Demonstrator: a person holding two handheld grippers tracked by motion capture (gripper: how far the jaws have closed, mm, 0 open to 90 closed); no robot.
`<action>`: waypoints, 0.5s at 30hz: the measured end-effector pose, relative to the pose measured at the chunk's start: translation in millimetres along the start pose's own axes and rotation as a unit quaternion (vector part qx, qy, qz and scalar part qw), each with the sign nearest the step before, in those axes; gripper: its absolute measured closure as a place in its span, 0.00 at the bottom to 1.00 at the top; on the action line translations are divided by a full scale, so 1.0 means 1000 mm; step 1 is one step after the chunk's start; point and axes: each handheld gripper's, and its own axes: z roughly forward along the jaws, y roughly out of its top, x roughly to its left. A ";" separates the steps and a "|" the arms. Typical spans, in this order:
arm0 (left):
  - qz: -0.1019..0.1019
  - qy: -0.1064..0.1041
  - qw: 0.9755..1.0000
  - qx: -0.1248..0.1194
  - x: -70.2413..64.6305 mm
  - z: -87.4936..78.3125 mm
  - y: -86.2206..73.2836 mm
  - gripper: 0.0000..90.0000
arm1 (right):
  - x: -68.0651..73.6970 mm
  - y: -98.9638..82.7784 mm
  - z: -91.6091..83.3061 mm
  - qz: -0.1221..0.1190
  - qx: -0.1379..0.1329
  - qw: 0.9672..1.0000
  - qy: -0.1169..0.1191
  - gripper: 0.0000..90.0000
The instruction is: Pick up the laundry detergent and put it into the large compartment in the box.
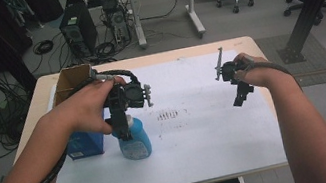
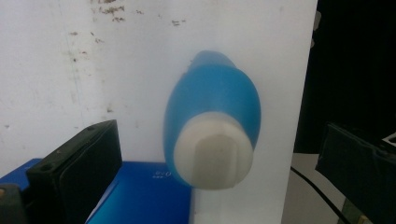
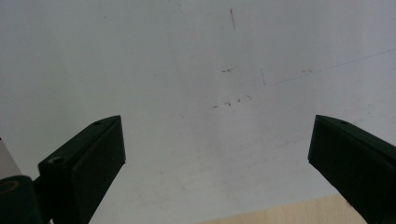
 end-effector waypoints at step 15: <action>0.004 0.000 1.000 0.001 0.000 0.011 -0.004 0.00 | 0.001 0.000 0.001 0.001 -0.001 1.000 -0.001 0.04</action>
